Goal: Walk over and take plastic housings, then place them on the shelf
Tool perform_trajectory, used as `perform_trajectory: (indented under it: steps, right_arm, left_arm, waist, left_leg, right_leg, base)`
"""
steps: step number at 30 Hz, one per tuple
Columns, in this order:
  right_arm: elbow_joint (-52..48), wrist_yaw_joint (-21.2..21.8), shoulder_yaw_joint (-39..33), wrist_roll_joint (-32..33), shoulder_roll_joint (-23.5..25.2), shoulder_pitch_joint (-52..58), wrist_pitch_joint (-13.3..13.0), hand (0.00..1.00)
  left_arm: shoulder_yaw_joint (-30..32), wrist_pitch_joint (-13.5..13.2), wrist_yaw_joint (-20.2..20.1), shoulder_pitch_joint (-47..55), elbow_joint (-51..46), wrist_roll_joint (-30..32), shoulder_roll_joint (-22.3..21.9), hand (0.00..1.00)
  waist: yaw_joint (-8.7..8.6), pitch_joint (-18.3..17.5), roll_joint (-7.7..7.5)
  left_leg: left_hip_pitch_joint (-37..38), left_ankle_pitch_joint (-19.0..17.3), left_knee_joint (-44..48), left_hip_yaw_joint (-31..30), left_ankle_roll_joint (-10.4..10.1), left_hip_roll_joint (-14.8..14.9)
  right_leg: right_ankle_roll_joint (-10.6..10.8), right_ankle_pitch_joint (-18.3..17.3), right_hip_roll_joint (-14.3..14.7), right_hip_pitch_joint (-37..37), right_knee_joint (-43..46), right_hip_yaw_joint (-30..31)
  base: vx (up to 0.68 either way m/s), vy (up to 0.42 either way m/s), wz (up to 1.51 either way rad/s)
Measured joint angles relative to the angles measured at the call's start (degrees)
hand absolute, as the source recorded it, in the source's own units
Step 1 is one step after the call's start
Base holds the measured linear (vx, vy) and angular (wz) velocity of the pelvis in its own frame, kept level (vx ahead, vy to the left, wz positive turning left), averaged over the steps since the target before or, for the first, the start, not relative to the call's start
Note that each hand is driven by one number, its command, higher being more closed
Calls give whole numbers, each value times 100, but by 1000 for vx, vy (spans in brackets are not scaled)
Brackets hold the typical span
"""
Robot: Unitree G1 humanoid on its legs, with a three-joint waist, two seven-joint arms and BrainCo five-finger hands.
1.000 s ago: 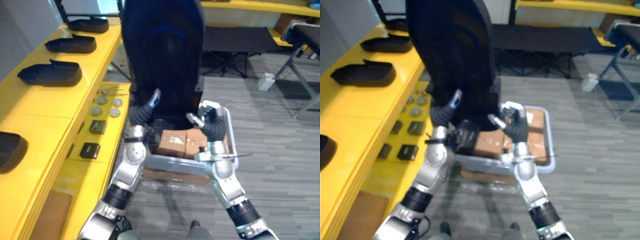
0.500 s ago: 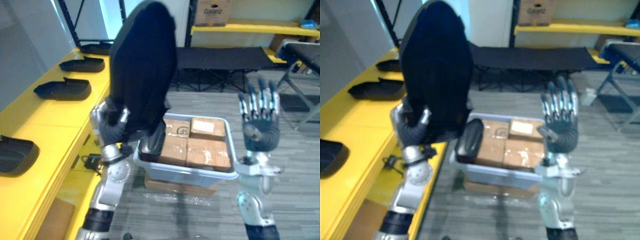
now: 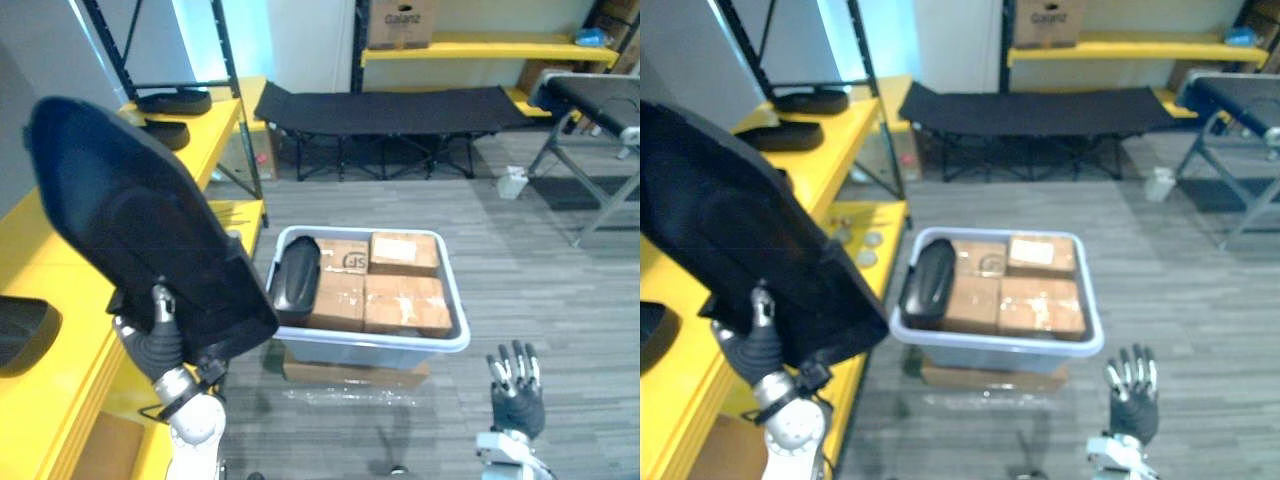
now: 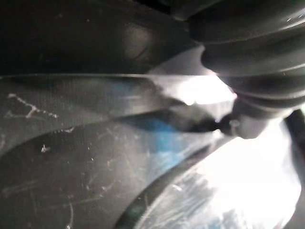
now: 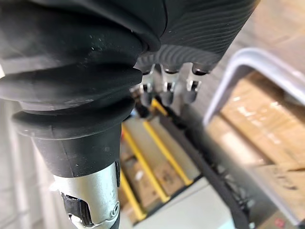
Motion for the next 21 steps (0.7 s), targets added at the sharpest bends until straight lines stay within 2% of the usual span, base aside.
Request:
perform_trajectory:
  steps: [2, 5, 7, 8, 11, 13, 14, 15, 18, 21]
  right_arm:
    - [36, -59, 468, -259, -106, -472, -57, 0]
    - [183, -47, 1052, -542, -250, -1053, -40, 0]
    - [308, -17, 1589, -683, -292, -1549, -21, 0]
    - [322, 41, 1730, -724, -290, -1659, -23, 0]
    - [323, 76, 2381, -865, -298, -2136, -26, 0]
    - [324, -63, 2705, -1187, -297, -2386, -18, 0]
    - [339, -141, 2769, -1288, -297, -2440, -15, 0]
    - [416, -301, 2847, -1475, -299, -2562, -5, 0]
    - [509, -678, 2929, -1744, -282, -2743, 162, 0]
    - [509, -818, 2901, -1729, -332, -2788, 259, 0]
  left_arm:
    - [358, 7, 181, 15, -386, 66, -38, 100]
    - [775, 124, 376, 91, -704, 229, -66, 100]
    - [1189, 303, 473, 202, -934, 474, -85, 100]
    - [1287, 371, 498, 268, -999, 529, -93, 100]
    - [1750, 407, 490, 448, -1056, 663, -222, 100]
    - [2062, 399, 426, 557, -1060, 584, -380, 100]
    - [2135, 393, 384, 579, -1061, 513, -410, 100]
    - [2268, 383, 317, 634, -1061, 365, -485, 100]
    - [2498, 321, 179, 798, -1063, 24, -624, 100]
    - [2609, 215, 146, 902, -1063, -15, -681, 100]
  waist:
    - [213, -34, 12]
    - [424, -42, 26]
    - [733, -57, 13]
    - [804, -61, 5]
    - [1025, -77, -72]
    - [1289, -78, -163]
    - [1328, -70, -188]
    - [1438, -51, -223]
    - [1579, -21, -254]
    - [1586, -1, -293]
  left_leg:
    - [-208, 39, 0, -339, 21, -60]
    - [-337, 131, 2, -726, 37, -142]
    - [-400, 176, 10, -1072, 32, -215]
    - [-413, 177, 10, -1155, 33, -238]
    - [-603, 265, 28, -1705, 52, -402]
    - [-720, 293, 27, -2035, 77, -524]
    - [-745, 305, 26, -2124, 77, -555]
    - [-763, 318, 17, -2219, 81, -599]
    - [-759, 327, 4, -2311, 87, -624]
    - [-734, 307, 6, -2204, 106, -554]
  right_leg:
    - [6, -5, -23, 40, -61, -314]
    - [-6, 1, -46, 213, -72, -666]
    - [33, 0, -59, 437, -72, -1059]
    - [39, -15, -61, 494, -77, -1151]
    - [112, -102, -85, 743, -70, -1748]
    - [106, -192, -102, 888, -46, -2082]
    - [97, -219, -106, 918, -31, -2155]
    - [95, -271, -129, 961, 30, -2230]
    - [-49, -419, -144, 986, 138, -2235]
    - [-2, -524, -154, 884, 219, -2121]
  base:
    - [-27, -1, 68]
    - [26, -7, 72]
    - [54, -27, 76]
    - [55, -38, 86]
    - [45, -35, 97]
    - [24, -2, 79]
    - [13, 4, 72]
    - [-5, 19, 52]
    - [-30, 16, 20]
    - [-45, 1, -16]
